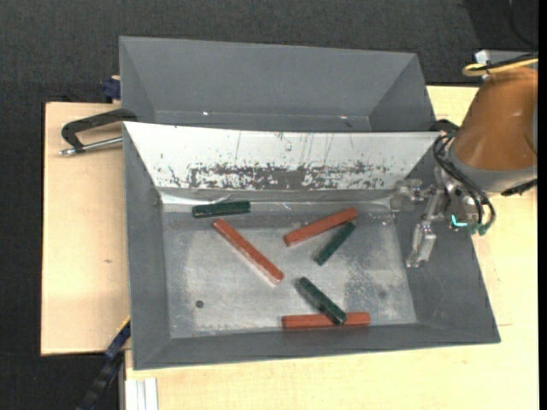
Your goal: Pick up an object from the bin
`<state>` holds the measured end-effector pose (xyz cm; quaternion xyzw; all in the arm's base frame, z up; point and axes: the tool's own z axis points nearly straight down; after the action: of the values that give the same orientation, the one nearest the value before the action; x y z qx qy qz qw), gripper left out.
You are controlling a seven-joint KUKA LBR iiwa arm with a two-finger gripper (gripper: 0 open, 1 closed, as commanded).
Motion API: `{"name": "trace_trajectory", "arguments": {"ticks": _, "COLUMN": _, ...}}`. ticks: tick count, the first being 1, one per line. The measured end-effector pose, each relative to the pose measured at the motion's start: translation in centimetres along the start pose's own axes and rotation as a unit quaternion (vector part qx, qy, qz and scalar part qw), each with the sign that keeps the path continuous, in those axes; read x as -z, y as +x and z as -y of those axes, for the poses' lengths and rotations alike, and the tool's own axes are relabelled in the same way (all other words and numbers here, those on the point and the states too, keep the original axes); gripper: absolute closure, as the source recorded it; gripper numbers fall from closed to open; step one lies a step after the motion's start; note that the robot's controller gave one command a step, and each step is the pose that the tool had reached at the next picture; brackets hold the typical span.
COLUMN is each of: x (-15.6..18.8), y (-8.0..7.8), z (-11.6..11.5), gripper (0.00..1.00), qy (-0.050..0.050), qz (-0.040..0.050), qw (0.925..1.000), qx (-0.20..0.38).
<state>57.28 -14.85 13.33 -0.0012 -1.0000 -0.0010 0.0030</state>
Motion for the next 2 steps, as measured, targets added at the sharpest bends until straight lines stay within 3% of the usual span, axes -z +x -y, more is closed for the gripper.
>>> {"name": "trace_trajectory", "arguments": {"ticks": 1, "x": 0.5, "y": -0.2, "z": 0.0, "gripper": 0.00, "qy": 0.001, "qz": 0.0041, "qw": 1.0000, "qx": 0.001}}
{"name": "trace_trajectory", "arguments": {"ticks": 2, "x": -1.2, "y": -1.3, "z": -4.5, "gripper": 0.00, "qy": 0.001, "qz": 0.0042, "qw": 0.9998, "qx": -0.020}}
